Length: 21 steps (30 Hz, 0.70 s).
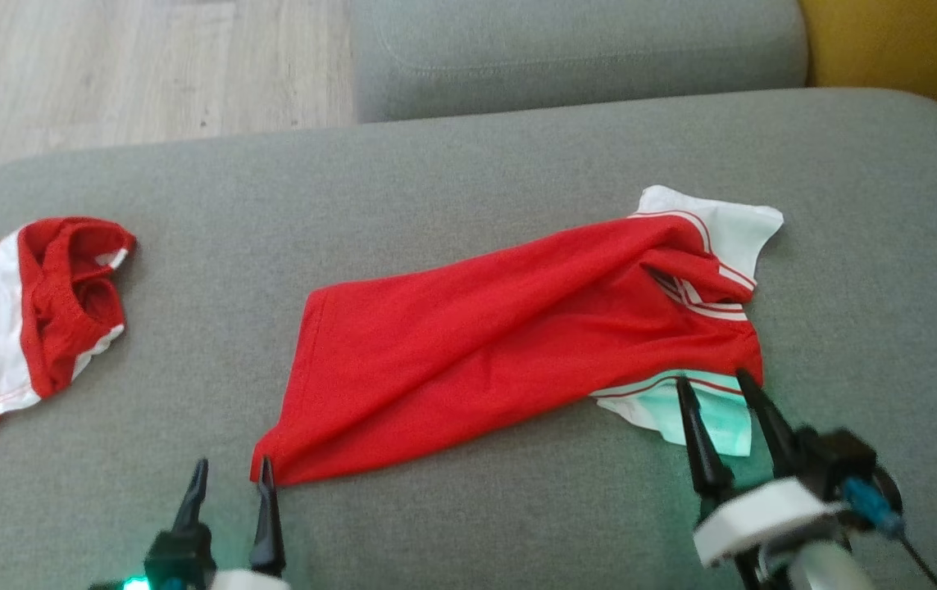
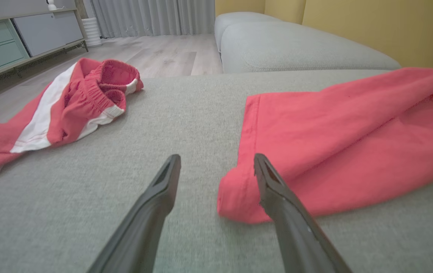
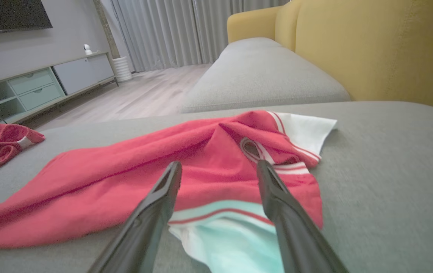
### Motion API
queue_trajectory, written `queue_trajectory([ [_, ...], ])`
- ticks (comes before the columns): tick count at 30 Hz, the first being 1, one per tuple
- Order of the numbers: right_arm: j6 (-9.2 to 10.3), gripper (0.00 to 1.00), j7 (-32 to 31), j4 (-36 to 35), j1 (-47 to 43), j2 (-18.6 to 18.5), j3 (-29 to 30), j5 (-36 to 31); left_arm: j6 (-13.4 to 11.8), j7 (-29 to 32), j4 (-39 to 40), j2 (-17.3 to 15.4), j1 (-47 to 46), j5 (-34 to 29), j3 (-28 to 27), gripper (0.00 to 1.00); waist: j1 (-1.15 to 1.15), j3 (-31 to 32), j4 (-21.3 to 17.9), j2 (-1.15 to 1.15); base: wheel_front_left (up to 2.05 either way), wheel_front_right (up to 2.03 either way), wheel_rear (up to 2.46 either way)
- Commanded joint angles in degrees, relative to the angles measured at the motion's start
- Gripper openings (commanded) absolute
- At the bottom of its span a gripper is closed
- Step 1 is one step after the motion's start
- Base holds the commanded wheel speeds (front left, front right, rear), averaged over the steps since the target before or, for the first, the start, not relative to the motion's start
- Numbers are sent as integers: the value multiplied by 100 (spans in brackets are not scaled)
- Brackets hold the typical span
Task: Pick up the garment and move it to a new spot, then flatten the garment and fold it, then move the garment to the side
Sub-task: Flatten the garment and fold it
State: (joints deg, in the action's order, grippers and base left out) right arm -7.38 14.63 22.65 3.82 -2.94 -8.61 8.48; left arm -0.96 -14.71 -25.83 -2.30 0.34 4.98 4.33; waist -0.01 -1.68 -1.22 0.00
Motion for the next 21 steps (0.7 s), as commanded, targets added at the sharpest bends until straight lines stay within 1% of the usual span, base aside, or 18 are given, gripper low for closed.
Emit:
queue_trajectory([
  [1,-11,100,37,-85,-8,6,-34,-47,-46,-29,167,-58,-74,-75,-138,100,1,96,16,0,0,0,0],
  [6,-11,100,37,17,-107,6,60,-56,-93,-29,272,-58,99,-67,-144,100,1,164,26,0,0,0,0],
  [12,-11,100,37,141,-123,6,260,-27,-68,-29,323,-58,124,-46,-96,100,1,143,-2,0,0,0,0],
  [14,-11,100,37,393,-120,6,482,59,-60,-29,324,-58,106,-37,-65,100,1,125,-13,0,0,0,0],
  [17,-11,100,37,771,-26,6,715,21,-43,-29,319,-58,79,-21,-4,100,1,93,-10,0,0,0,0],
  [21,-11,100,37,1176,172,6,827,42,-30,-29,319,-58,51,-3,55,100,1,50,34,0,0,0,0],
])
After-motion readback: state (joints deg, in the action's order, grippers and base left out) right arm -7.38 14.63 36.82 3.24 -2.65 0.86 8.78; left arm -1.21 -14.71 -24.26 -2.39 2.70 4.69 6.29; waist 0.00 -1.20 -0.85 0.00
